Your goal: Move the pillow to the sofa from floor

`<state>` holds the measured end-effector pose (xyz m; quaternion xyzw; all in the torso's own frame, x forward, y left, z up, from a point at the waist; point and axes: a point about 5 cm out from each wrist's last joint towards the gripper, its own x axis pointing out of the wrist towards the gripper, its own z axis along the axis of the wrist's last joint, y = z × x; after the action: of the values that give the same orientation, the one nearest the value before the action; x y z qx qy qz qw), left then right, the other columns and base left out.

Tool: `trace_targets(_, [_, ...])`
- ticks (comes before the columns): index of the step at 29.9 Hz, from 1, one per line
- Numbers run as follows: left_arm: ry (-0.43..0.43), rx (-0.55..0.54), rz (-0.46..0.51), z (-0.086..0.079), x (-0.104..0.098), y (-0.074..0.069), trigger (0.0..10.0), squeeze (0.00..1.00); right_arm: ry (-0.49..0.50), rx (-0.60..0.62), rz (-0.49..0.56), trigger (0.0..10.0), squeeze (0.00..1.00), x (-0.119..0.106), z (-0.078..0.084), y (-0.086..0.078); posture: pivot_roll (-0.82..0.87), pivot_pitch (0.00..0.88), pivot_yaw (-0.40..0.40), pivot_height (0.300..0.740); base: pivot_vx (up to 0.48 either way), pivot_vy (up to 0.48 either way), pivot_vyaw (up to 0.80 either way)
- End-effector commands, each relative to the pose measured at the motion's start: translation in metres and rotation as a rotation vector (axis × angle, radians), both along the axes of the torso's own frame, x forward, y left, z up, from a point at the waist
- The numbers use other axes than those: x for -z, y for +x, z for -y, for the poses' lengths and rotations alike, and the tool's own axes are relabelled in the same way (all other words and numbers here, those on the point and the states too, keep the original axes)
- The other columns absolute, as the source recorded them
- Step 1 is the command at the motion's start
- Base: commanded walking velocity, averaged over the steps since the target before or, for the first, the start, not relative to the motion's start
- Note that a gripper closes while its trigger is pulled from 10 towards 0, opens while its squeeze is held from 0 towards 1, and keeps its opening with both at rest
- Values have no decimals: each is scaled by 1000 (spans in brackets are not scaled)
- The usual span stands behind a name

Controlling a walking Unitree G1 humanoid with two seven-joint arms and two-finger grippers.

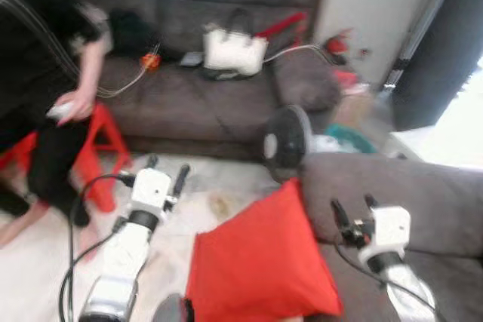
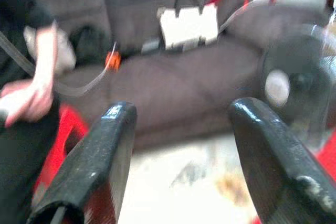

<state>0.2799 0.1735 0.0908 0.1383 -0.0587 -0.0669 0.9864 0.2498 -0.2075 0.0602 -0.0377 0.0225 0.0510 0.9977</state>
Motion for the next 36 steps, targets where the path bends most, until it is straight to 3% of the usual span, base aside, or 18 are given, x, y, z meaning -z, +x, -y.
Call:
trace_targets(1, [8,-1,12,-1,-4,2,10000,0,-1,-4,-11,10000,0,2,-1,-1,72,0,-80,635,0,0,0])
trace_targets(15, [11,-3,10,-2,-3,3,10000,0,14,-16,-21,10000,0,4,-5,1,73,0,-79,635,0,0,0])
trace_targets(22, [7,-2,8,-1,-3,3,10000,0,7,-25,-30,10000,0,4,-5,2,75,0,-82,580,0,0,0])
trace_targets(36, [1,5,3,1,-2,2,10000,0,0,-19,-32,10000,0,3,-2,3,75,0,-83,580,0,0,0])
